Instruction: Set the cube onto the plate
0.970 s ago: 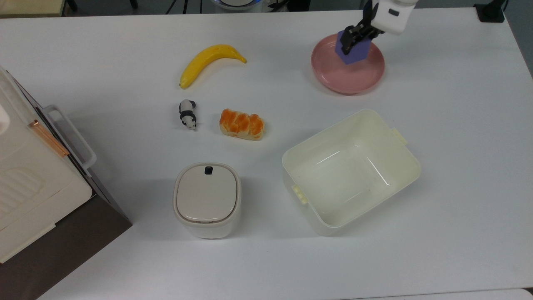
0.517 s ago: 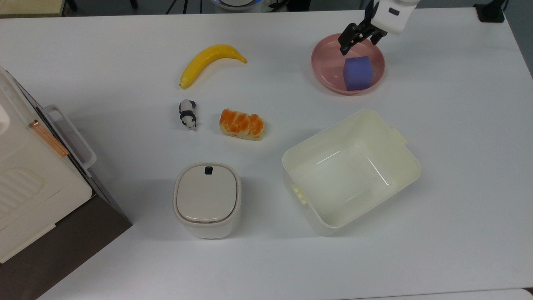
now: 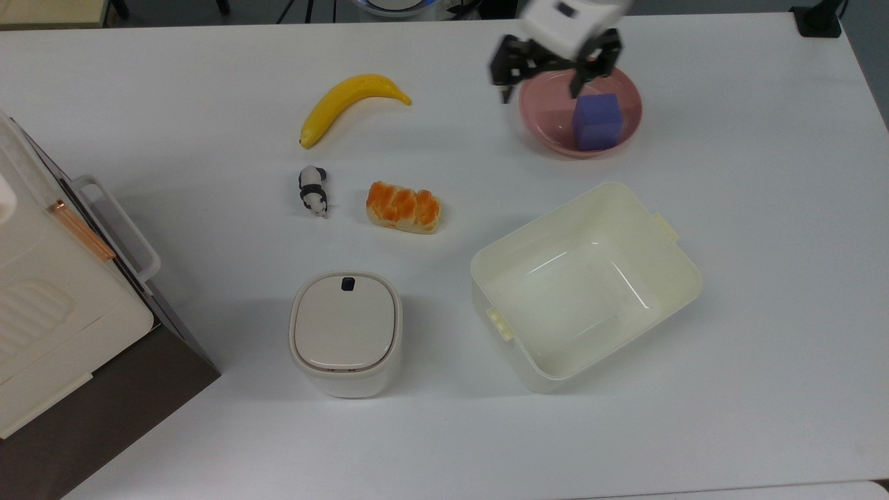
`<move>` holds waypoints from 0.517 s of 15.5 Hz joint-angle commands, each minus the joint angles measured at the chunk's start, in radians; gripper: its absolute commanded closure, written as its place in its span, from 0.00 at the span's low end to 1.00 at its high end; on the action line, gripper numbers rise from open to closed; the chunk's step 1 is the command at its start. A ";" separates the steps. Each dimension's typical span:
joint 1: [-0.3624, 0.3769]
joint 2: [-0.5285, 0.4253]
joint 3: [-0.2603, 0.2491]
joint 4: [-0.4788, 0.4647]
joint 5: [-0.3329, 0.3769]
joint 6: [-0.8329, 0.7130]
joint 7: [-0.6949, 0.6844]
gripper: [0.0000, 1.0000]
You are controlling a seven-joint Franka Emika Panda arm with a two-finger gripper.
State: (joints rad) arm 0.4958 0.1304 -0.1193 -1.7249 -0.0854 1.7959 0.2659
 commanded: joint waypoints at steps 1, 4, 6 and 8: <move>-0.143 -0.072 -0.002 0.022 -0.008 -0.032 0.006 0.00; -0.259 -0.127 0.000 0.021 -0.005 -0.035 -0.008 0.00; -0.316 -0.149 0.003 0.021 -0.004 -0.053 -0.065 0.00; -0.361 -0.167 0.006 0.021 0.007 -0.066 -0.132 0.00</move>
State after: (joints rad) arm 0.1867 0.0034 -0.1271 -1.6952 -0.0856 1.7684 0.2075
